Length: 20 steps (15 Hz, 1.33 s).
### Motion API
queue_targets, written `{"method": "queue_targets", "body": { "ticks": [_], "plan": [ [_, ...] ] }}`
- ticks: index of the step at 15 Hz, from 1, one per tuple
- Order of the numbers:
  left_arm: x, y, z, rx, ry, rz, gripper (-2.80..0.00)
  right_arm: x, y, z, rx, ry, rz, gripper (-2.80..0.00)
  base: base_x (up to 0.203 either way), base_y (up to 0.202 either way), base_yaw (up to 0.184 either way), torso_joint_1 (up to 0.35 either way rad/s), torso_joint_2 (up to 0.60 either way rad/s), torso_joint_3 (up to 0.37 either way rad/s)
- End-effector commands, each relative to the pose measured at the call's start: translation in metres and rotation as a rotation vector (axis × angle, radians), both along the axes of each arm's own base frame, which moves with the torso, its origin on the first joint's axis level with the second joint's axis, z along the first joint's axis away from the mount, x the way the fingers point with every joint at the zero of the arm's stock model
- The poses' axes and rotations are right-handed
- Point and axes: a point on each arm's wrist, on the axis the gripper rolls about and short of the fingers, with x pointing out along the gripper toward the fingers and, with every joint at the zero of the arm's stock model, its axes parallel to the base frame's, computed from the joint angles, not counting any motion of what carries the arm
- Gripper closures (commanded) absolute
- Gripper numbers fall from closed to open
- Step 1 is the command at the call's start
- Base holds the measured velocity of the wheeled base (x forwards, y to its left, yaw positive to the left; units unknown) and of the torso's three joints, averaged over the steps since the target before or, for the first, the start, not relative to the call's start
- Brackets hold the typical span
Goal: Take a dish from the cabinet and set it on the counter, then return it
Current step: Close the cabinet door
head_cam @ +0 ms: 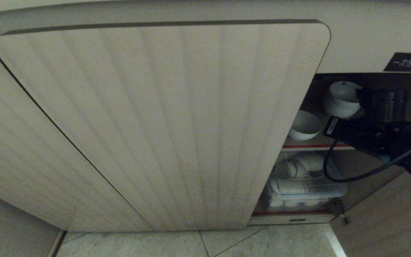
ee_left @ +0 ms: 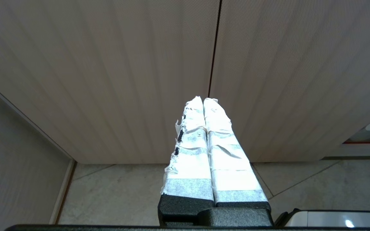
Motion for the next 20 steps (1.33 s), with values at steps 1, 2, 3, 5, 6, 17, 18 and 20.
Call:
{"method": "queue_targets", "body": {
  "ticks": [1, 2, 3, 5, 6, 17, 18, 20],
  "plan": [
    [0.000, 0.000, 0.000, 0.000, 0.000, 0.001, 0.00, -0.009, -0.002, 0.004, 0.002, -0.010, -0.001, 0.00, 0.000, 0.000, 0.000, 0.000, 0.00, 0.000],
    [0.000, 0.000, 0.000, 0.000, 0.000, -0.002, 0.00, -0.012, -0.002, 0.005, 0.003, -0.013, -0.001, 0.00, 0.000, 0.000, 0.000, 0.000, 0.00, 0.000],
    [0.000, 0.000, 0.000, 0.000, 0.000, 0.000, 0.00, -0.015, -0.002, 0.005, 0.002, -0.012, -0.001, 0.00, 0.000, 0.000, 0.000, 0.000, 0.00, 0.000],
    [0.000, 0.000, 0.000, 0.000, 0.000, 0.000, 0.00, -0.023, -0.004, 0.006, 0.001, -0.010, -0.001, 0.00, 0.000, 0.000, 0.000, 0.000, 0.00, 0.000],
    [0.000, 0.000, 0.000, 0.000, 0.000, 0.000, 0.00, -0.026, -0.004, 0.006, 0.000, -0.009, -0.001, 0.00, 0.000, 0.000, 0.000, 0.000, 0.00, 0.000],
    [0.000, 0.000, 0.000, 0.000, 0.000, -0.001, 0.00, -0.066, -0.011, 0.003, -0.001, 0.006, 0.003, 0.00, 0.000, 0.000, 0.000, 0.000, 0.00, 0.000],
    [0.000, 0.000, 0.000, 0.000, 0.000, 0.001, 0.00, -0.068, -0.011, 0.003, -0.001, 0.005, 0.003, 0.00, 0.000, 0.000, 0.000, 0.000, 0.00, 0.000],
    [0.000, 0.000, 0.000, 0.000, 0.000, -0.002, 0.00, -0.072, -0.012, 0.005, 0.001, -0.005, 0.007, 0.00, 0.000, 0.000, 0.000, 0.000, 0.00, 0.000]
  ]
}}
